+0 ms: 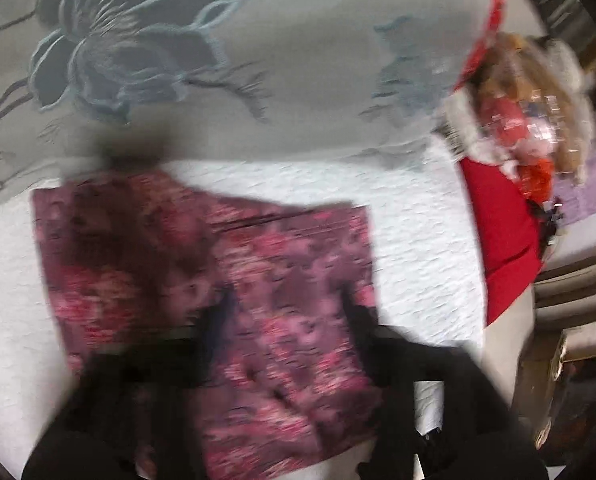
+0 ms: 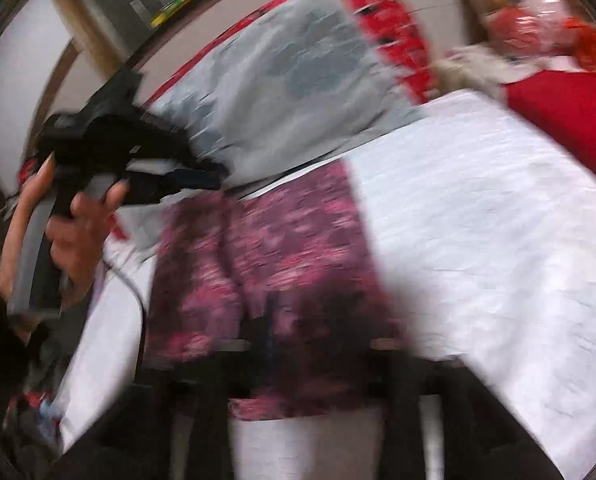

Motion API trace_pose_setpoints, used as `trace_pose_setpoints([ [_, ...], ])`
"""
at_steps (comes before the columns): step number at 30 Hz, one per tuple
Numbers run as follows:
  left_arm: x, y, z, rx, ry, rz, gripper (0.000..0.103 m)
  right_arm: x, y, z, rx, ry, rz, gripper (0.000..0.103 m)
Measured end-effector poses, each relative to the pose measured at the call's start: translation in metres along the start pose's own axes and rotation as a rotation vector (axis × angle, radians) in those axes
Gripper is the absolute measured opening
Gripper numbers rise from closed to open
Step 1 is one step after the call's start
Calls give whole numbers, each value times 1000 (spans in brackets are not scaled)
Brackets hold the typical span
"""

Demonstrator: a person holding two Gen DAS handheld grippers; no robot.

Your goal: Fold small clothes

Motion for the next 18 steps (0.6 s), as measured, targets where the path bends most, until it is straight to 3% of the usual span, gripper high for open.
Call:
trace_pose_setpoints([
  [3,-6,-5,4,-70,-22,68,70,3,-16,19,-107,58,41,63],
  [9,-5,-45,-2,-295,-114,177,70,12,-58,42,-162,98,125,61],
  [10,-3,-54,0,-337,-123,192,70,14,-63,46,-172,104,139,54],
  [11,1,-61,3,-381,-122,216,69,16,-66,50,-167,123,147,28],
  [12,3,-65,5,-398,-125,228,65,19,-66,57,-168,160,144,11],
  [13,8,-66,6,-426,-151,232,49,21,-65,61,-161,193,142,5],
  [14,12,-65,6,-459,-188,226,30,21,-60,65,-156,215,127,4],
  [16,20,-56,5,-430,-204,219,14,19,-43,67,-187,220,73,4],
  [18,25,-40,3,-358,-166,188,12,14,-24,63,-205,196,29,4],
])
Point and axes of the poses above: each gripper's, at about its wrist camera, not at the fingertips, and y roughly against the way its jaws point, z to its left, x to its underside, the point moved 3 cm from there along -y, roughly the way its jaws point, and after that the axes turned 5 degrees about x, right-handed, at the moved point
